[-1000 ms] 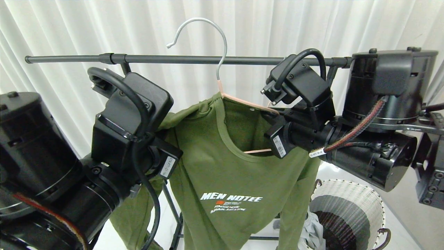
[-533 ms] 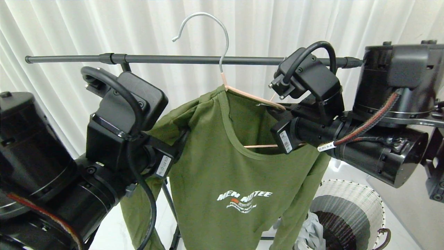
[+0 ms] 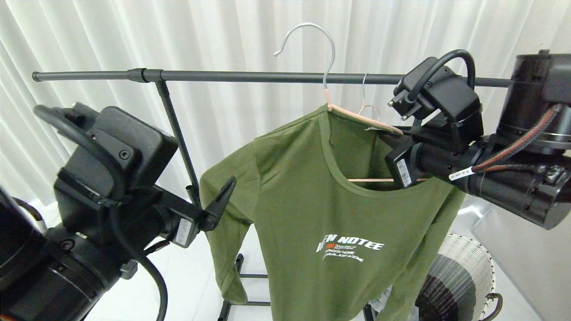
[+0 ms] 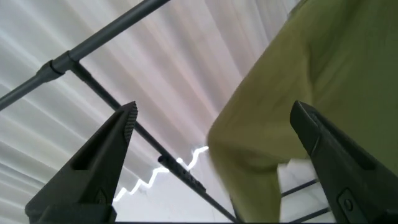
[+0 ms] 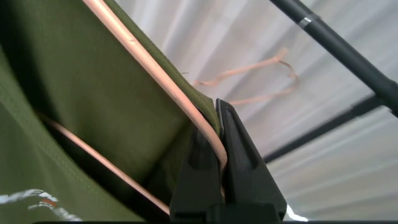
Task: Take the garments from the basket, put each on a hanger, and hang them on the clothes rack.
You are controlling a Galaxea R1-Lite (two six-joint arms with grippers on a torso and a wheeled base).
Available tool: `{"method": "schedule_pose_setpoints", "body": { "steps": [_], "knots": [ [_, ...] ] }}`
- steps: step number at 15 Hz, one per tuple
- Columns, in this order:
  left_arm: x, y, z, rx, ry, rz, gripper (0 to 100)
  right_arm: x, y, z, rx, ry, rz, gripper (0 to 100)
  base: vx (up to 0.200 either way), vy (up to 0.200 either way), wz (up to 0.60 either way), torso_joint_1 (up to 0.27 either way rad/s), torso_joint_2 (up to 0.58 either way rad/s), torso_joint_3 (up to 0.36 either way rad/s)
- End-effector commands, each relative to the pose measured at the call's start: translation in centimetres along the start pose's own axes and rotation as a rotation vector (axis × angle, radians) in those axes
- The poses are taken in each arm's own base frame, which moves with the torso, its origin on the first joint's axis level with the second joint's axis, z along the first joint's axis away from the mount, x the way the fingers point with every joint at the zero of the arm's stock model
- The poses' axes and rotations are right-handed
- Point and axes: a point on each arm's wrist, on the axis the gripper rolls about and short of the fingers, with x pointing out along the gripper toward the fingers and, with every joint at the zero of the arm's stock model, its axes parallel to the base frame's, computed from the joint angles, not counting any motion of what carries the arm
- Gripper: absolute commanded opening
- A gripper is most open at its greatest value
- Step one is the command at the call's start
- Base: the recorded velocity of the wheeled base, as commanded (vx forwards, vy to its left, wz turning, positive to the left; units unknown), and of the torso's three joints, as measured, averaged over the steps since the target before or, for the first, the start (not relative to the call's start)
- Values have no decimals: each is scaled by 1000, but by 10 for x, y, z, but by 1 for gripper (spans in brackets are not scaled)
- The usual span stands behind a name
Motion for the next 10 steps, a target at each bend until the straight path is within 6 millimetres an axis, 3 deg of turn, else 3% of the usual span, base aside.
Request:
{"method": "schedule_pose_setpoints", "body": {
  "steps": [1, 4, 5, 7, 10],
  "knots": [
    [-8, 6, -2, -10, -18, -1, 100, -8, -12, 1, 11, -11, -32, 0, 0, 0, 0, 0, 0, 0],
    [-2, 14, -25, -28, 70, 60, 100, -16, -19, 3, 17, -26, -45, 0, 0, 0, 0, 0, 0, 0],
    [-2, 16, -46, -54, 121, 39, 100, -22, -21, 4, 19, -36, -47, 0, 0, 0, 0, 0, 0, 0],
    [-3, 22, -70, -64, 127, -72, 100, -26, -22, 4, 20, -41, -44, 0, 0, 0, 0, 0, 0, 0],
    [6, 26, -78, -77, 99, -190, 100, -31, -17, 7, 20, -60, -9, 0, 0, 0, 0, 0, 0, 0]
  ]
}}
